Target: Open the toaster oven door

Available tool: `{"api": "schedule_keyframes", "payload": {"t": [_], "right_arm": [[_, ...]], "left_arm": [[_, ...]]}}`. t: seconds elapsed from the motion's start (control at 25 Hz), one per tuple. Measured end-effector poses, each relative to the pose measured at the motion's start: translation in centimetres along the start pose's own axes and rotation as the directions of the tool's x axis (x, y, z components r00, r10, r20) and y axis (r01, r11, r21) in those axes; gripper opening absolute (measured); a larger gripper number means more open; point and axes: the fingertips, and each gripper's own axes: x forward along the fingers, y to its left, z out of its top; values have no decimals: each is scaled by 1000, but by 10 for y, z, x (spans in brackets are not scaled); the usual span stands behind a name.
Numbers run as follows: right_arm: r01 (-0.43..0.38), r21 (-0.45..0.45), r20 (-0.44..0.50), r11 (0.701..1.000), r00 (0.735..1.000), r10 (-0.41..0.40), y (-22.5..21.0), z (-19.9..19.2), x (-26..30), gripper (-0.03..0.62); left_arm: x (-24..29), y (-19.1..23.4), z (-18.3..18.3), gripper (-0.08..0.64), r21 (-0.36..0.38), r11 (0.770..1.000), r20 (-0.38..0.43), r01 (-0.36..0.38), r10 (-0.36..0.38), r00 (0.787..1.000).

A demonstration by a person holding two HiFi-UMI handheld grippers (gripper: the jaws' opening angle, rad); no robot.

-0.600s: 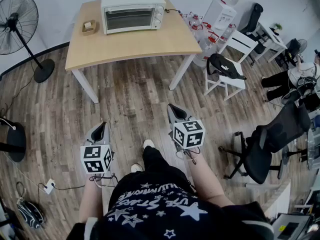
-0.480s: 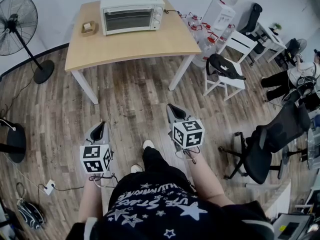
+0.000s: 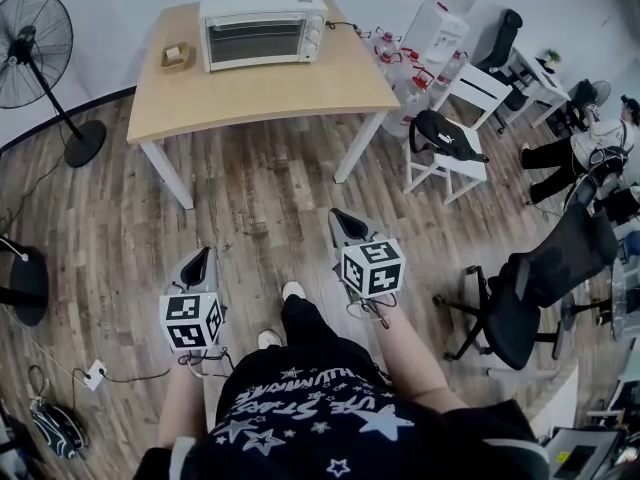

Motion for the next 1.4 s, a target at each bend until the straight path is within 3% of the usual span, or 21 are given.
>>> {"api": "schedule_keyframes", "payload": {"t": [0.2, 0.48, 0.56, 0.76, 1.4], "right_arm": [[-30, 88, 31, 996, 999, 27, 11, -12, -5, 3], [-21, 104, 84, 994, 996, 12, 2, 4, -4, 16], [-35, 119, 88, 992, 996, 25, -1, 7, 3, 120], [-63, 141, 81, 988, 995, 52, -16, 13, 31, 209], [-124, 156, 109, 980, 988, 108, -117, 107, 195, 229]], "left_arm": [[-8, -6, -15, 20, -33, 999, -9, 31, -32, 999], [-8, -7, -8, 21, -10, 999, 4, 42, -42, 999], [-3, -4, -5, 21, -9, 999, 6, 36, -36, 999], [21, 3, 6, 20, 2, 1000, -2, 14, -14, 1000], [176, 55, 110, 21, 17, 997, 37, -73, 73, 997]]}}
